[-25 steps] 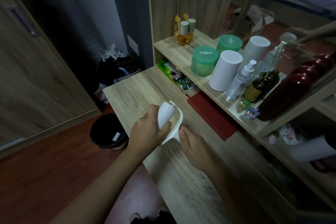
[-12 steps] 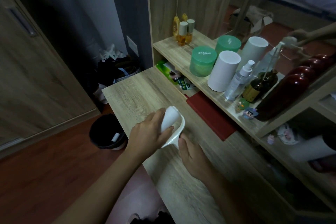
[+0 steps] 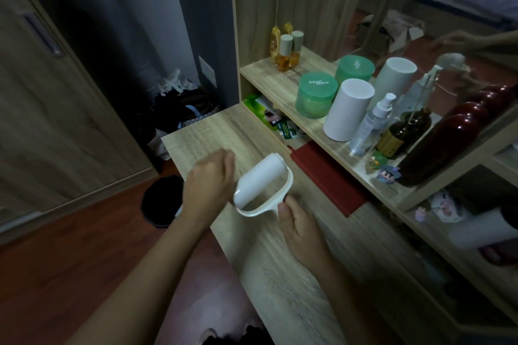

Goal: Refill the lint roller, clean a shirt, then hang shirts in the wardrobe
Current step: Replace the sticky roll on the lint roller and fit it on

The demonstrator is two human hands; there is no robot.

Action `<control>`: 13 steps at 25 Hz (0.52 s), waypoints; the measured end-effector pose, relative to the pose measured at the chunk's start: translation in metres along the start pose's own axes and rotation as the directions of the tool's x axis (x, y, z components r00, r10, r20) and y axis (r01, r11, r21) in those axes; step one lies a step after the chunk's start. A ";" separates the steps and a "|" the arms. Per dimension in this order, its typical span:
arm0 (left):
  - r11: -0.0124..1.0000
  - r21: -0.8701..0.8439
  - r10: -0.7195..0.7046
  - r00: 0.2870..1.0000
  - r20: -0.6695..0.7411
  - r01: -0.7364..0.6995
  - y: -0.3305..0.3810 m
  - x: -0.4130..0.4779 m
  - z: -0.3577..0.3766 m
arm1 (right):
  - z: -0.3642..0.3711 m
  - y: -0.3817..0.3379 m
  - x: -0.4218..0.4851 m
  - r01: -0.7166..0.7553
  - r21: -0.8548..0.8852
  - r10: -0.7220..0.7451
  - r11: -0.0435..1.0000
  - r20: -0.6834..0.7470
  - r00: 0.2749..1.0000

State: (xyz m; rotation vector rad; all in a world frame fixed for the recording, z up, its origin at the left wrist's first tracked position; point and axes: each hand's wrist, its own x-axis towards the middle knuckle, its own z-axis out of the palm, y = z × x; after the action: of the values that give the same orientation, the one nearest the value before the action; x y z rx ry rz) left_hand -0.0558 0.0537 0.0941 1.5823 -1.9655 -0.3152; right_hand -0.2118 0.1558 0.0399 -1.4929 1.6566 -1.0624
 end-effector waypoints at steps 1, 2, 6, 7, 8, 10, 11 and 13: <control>0.999 -0.035 -0.007 0.998 -0.069 0.005 -0.004 0.004 -0.004 | 0.001 0.002 -0.001 -0.013 0.019 0.014 1.000 -0.011 1.000; 0.994 -0.087 0.059 0.992 -0.110 -0.068 -0.005 0.004 -0.008 | 0.001 0.003 -0.002 -0.025 0.044 0.027 0.999 -0.026 0.999; 0.700 0.061 0.703 0.701 0.119 -0.712 0.005 -0.025 -0.002 | 0.002 0.000 0.004 -0.031 0.098 0.039 0.995 -0.082 0.996; 0.611 0.147 0.749 0.628 0.213 -0.778 0.001 -0.025 0.000 | 0.001 0.000 0.005 -0.029 0.108 0.038 0.994 -0.083 0.996; 0.610 0.209 0.716 0.645 0.266 -0.764 -0.003 -0.019 -0.001 | 0.000 0.000 0.006 -0.030 0.107 0.038 0.994 -0.078 0.996; 0.802 0.265 0.473 0.840 0.267 -0.535 -0.009 -0.002 -0.010 | -0.003 -0.001 0.004 -0.039 0.104 0.047 0.994 -0.068 0.997; 0.891 0.218 0.353 0.909 0.222 -0.399 -0.013 0.005 -0.014 | -0.004 -0.001 0.004 -0.045 0.111 0.053 0.993 -0.064 0.997; 0.928 0.104 0.329 0.918 0.220 -0.357 -0.013 0.006 -0.016 | -0.006 -0.005 0.004 -0.052 0.105 0.059 0.993 -0.068 0.996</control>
State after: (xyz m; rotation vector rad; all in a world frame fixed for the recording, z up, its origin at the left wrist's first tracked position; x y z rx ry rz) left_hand -0.0371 0.0472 0.1020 1.2914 -2.4232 -0.1988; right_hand -0.2156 0.1529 0.0475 -1.3499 1.6557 -1.1642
